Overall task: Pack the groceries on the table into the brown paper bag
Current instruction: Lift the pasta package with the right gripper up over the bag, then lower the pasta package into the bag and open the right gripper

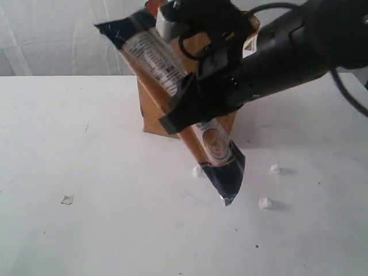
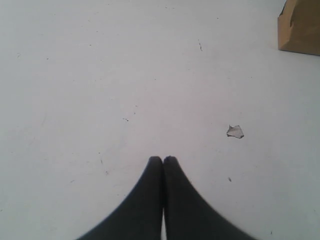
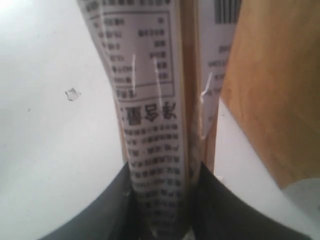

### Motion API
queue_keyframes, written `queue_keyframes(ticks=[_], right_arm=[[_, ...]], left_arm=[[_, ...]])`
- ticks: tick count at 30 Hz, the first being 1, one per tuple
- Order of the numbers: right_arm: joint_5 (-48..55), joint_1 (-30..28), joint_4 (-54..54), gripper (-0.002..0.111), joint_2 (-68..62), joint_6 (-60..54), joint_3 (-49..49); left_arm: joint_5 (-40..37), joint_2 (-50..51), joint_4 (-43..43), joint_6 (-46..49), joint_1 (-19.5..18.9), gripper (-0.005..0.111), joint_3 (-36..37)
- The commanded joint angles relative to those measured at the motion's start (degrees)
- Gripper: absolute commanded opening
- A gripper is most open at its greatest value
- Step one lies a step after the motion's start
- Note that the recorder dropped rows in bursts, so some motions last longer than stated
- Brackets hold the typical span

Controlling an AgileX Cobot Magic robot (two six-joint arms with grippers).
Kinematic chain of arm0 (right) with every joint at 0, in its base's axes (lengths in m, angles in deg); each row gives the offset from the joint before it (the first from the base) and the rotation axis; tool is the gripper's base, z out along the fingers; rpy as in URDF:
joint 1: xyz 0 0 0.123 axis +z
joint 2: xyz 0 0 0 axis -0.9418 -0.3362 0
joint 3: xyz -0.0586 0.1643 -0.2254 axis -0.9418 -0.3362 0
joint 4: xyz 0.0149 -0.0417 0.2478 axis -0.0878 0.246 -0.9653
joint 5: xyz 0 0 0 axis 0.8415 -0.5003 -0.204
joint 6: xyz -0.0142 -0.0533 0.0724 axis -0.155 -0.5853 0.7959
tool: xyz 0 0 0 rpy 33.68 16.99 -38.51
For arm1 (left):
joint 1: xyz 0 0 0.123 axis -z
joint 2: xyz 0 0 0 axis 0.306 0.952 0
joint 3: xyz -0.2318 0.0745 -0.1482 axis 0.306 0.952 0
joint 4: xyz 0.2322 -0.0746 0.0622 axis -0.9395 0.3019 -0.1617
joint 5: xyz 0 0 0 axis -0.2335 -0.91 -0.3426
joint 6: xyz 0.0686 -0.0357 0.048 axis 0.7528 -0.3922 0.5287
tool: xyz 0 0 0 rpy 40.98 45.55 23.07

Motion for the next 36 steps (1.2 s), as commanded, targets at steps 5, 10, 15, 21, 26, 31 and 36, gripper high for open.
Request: queue_keyframes(ticks=[5,10,15,21,26,31,36], right_arm=[[-36.88,-0.19,-2.29,0.000,9.05,0.39,0.62],[-56.69,-0.19,-5.74,0.000,5.02,8.44,0.62],[-69.06,-0.19,-7.80,0.000,-1.10,19.02,0.62],[-80.80,-0.19,-19.48,0.000,-6.04,20.85,0.62],[-87.79,-0.19,-26.02,0.000,-9.08,22.56,0.62],[-93.56,-0.19,-29.03,0.000,-12.32,23.60,0.62],[-102.41,-1.78,-32.14,0.000,-14.93,36.06,0.62]], left_arm=[[0.07,-0.25,0.42,-0.06,-0.10,0.000,0.17],[0.07,-0.25,0.42,-0.06,-0.10,0.000,0.17],[0.07,-0.25,0.42,-0.06,-0.10,0.000,0.17],[0.21,-0.25,0.42,-0.06,-0.10,0.000,0.17],[0.21,-0.25,0.42,-0.06,-0.10,0.000,0.17],[0.21,-0.25,0.42,-0.06,-0.10,0.000,0.17],[0.21,-0.25,0.42,-0.06,-0.10,0.000,0.17]])
